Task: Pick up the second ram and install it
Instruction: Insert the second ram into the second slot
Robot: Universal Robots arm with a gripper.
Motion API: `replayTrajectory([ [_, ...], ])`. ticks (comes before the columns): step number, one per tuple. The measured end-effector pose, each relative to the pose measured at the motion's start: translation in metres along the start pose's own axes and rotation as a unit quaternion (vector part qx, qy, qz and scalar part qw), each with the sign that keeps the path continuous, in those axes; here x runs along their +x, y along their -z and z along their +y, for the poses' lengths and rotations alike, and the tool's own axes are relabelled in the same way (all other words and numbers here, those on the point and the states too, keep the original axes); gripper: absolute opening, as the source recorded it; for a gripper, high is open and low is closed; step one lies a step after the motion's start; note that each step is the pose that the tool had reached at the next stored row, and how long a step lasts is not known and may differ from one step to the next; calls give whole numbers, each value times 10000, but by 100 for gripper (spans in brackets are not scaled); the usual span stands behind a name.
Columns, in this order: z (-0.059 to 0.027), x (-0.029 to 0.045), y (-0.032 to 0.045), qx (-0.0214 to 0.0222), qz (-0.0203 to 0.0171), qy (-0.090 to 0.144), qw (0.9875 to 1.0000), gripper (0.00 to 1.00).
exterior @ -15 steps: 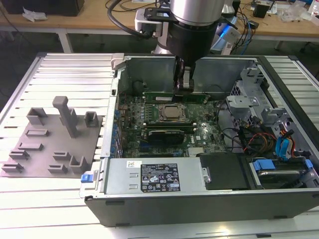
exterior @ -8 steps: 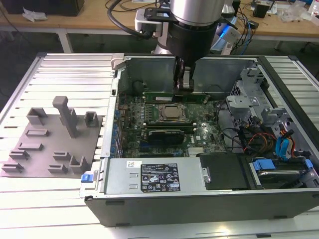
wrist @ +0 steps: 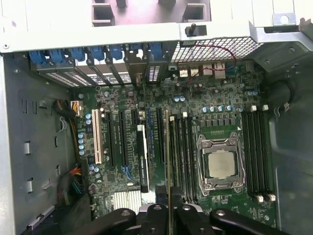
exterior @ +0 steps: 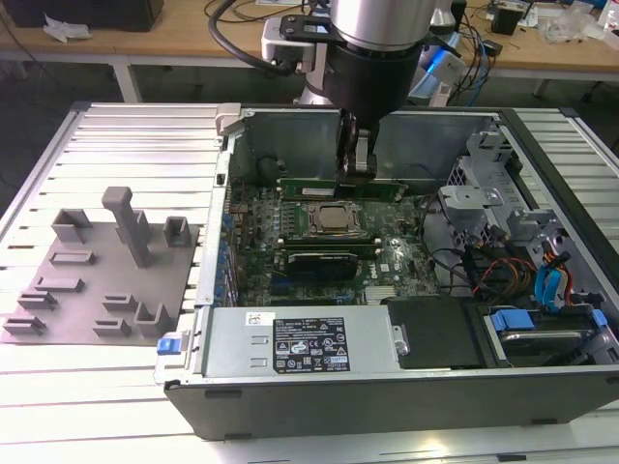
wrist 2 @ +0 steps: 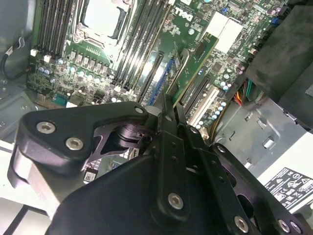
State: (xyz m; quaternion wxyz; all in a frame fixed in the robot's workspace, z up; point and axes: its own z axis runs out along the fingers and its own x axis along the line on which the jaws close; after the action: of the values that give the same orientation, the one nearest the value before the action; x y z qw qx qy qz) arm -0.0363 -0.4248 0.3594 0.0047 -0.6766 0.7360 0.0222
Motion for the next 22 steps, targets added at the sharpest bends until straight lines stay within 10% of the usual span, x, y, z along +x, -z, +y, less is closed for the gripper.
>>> replayTrajectory([
  [7,-7,-1,-283,0,1,4,10000,11],
  [22,-14,4,-434,0,0,4,10000,11],
])
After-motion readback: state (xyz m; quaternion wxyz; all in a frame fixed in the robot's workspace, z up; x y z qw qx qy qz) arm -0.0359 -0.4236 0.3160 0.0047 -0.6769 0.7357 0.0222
